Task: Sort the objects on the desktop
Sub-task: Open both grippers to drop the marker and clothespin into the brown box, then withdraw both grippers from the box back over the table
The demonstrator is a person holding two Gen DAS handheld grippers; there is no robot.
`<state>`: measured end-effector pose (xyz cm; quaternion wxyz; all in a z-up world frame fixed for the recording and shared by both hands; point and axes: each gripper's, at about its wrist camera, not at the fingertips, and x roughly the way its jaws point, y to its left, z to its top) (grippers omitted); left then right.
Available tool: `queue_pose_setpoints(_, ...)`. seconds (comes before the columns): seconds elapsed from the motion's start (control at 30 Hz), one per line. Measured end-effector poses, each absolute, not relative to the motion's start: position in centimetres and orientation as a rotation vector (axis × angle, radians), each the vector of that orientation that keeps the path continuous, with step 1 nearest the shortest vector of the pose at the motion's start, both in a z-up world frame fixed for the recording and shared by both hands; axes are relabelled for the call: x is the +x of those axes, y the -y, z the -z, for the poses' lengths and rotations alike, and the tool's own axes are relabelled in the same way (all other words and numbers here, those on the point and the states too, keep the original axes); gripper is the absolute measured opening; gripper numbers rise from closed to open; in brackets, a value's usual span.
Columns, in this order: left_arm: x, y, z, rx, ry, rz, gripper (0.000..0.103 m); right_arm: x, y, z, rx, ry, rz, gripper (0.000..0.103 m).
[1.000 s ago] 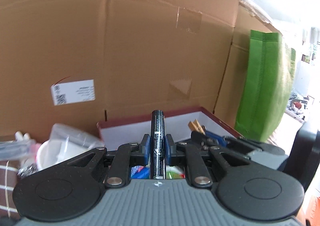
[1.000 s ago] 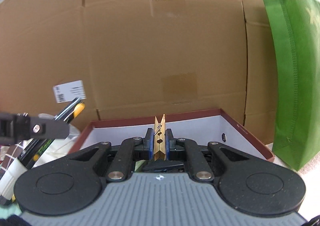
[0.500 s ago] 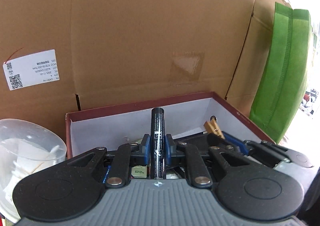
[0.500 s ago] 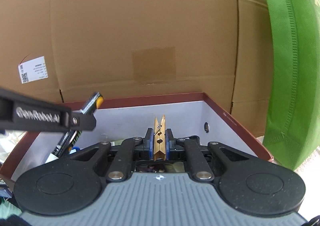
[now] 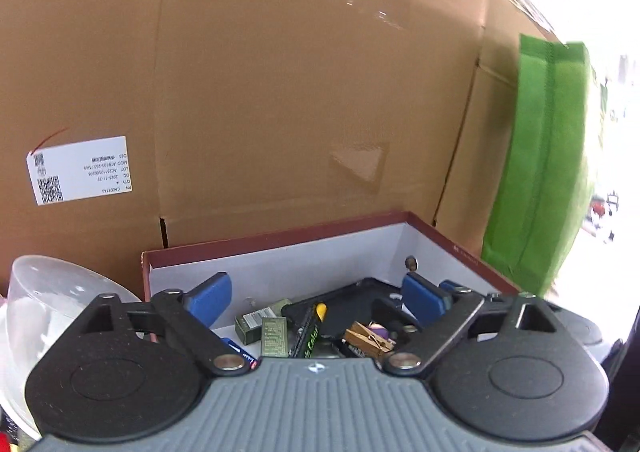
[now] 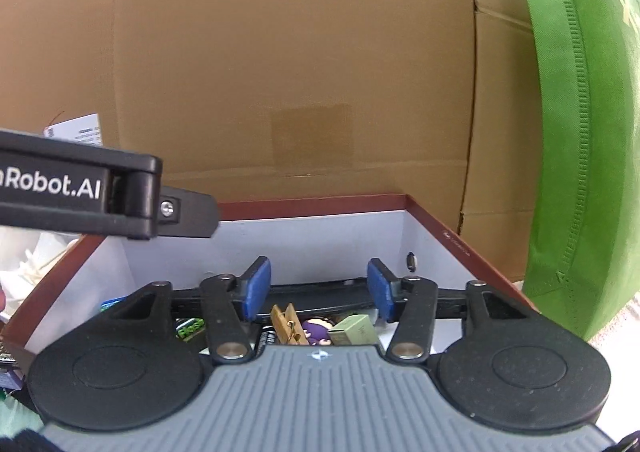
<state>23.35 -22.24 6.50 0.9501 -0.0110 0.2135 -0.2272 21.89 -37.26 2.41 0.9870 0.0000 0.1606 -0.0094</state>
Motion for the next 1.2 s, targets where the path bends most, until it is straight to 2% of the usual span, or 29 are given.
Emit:
queue_pose_setpoints(0.07, 23.1, 22.5, -6.3, 0.005, -0.428, 0.459, 0.096, 21.8, 36.9, -2.2, -0.010, -0.327, 0.014, 0.076)
queue_pose_setpoints(0.13, 23.0, 22.5, -6.1, 0.019, -0.430, 0.455, 0.097, 21.7, 36.7, -1.9, -0.021, -0.327, 0.020, 0.081)
queue_pose_setpoints(0.87, 21.4, 19.9, -5.6, 0.022, -0.428, 0.420, 0.097, 21.2, 35.3, -1.2, -0.038, -0.301, 0.023, 0.086)
queue_pose_setpoints(1.2, 15.5, 15.5, -6.3, -0.033, -0.355, 0.405, 0.097, 16.3, 32.0, -2.6, -0.055, -0.190, -0.046, 0.087)
